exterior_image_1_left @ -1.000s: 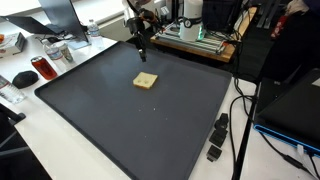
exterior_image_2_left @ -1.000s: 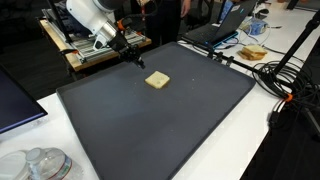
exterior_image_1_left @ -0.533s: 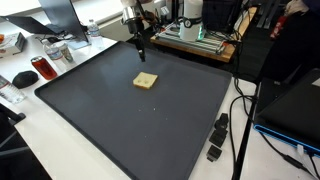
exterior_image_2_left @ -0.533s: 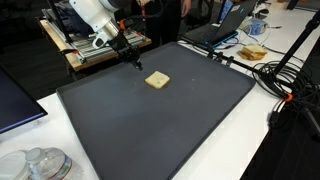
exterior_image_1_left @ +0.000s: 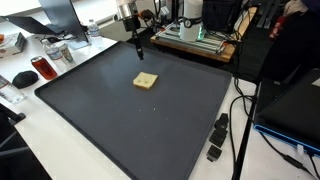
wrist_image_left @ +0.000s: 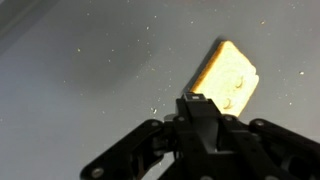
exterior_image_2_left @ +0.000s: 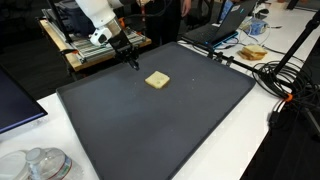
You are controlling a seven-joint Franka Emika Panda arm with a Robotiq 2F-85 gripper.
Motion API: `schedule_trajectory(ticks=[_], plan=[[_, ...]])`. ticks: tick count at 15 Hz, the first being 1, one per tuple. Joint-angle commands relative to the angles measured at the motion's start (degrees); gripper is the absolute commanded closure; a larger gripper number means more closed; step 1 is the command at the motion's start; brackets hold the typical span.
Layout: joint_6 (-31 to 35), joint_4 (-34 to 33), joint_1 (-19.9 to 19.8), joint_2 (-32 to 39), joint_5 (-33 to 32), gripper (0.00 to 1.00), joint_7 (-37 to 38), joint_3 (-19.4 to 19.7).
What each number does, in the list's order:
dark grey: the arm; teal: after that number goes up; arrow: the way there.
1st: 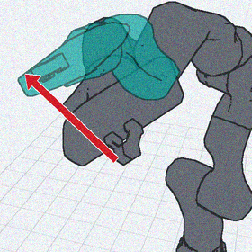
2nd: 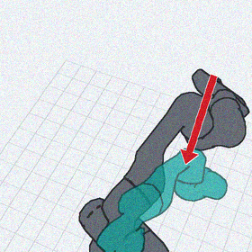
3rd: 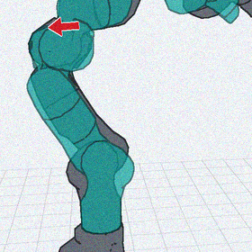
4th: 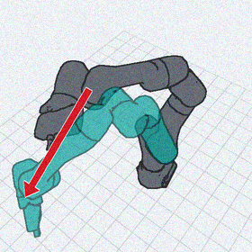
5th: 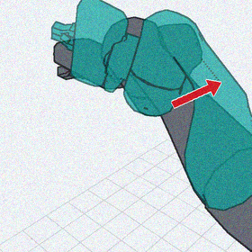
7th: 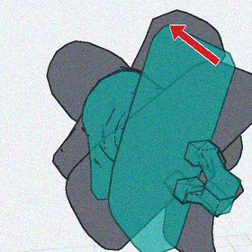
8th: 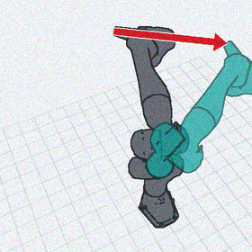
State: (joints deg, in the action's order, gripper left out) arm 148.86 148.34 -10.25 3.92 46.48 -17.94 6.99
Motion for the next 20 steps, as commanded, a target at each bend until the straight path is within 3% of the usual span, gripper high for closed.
schedule_trajectory(ticks=[1, 11, 20], plan=[[-0.65, -0.72, 1.02, -1.57, -9.85, 0.95, 4.02, 0.24], [0.23, -1.45, 7.23, -3.42, -34.23, 0.95, 17.44, -4.26], [3.79, -0.52, 10.96, -5.11, -45.97, 0.95, 26.98, -7.63]])
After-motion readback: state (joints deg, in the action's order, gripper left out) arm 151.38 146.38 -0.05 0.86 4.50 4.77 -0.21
